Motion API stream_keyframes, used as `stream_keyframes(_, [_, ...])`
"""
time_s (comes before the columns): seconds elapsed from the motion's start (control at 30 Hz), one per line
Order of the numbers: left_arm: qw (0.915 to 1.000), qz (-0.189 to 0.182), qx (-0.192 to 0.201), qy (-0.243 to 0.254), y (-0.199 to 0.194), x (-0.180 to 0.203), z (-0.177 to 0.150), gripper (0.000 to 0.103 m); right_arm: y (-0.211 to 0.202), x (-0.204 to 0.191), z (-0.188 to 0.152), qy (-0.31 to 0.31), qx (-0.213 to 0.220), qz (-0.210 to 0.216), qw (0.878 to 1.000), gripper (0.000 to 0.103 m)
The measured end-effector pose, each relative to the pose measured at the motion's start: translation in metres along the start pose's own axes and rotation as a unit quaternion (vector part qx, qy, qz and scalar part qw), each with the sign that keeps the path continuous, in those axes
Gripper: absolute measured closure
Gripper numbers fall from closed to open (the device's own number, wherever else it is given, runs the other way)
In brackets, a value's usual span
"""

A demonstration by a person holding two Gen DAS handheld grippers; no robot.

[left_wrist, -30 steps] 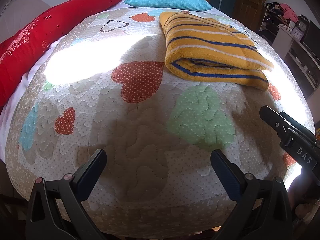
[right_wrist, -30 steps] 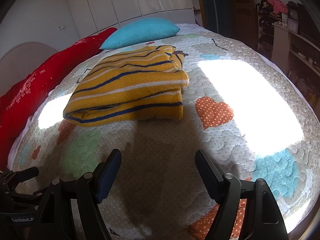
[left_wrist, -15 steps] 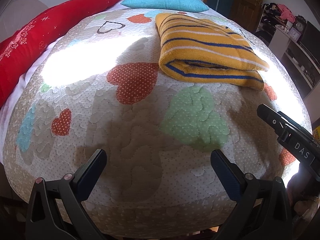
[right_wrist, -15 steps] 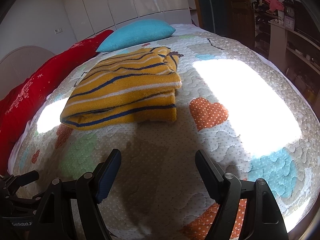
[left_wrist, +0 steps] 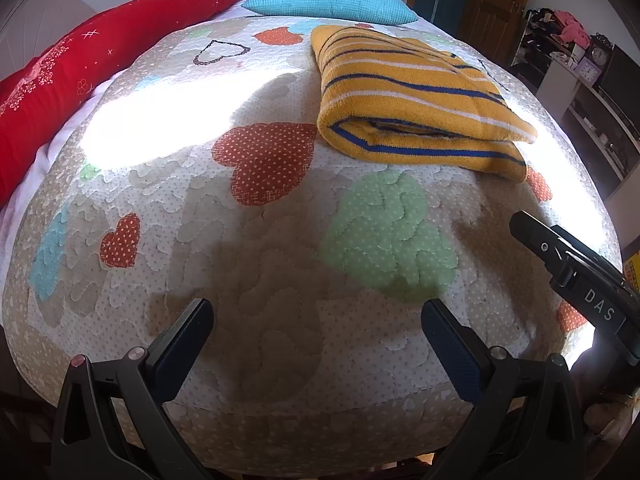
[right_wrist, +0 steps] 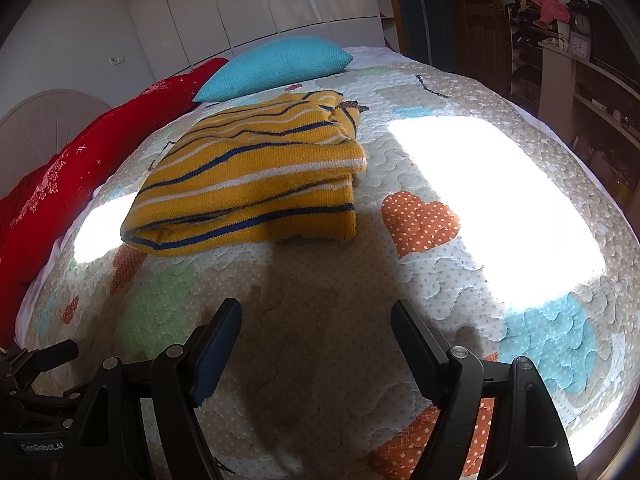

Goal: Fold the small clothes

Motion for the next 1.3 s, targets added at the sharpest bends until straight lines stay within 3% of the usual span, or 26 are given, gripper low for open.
stream_keyframes(1.3, [0.9999, -0.009, 0.005, -0.01, -0.0024, 0.0004, -0.0023, 0.0, 0.0011, -0.0092, -0.0038, -0.006, 0.001, 0.005, 1.0, 0.019])
Point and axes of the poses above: each gripper's, at about its wrist camera, not at the fingertips, and y roughly the way its jaws point, x to its right, z to its top, the point moved 2 cm from there along y, roughly the way its jaws point, and after that the axes turned 7 degrees about x, right-handed, at the moved point
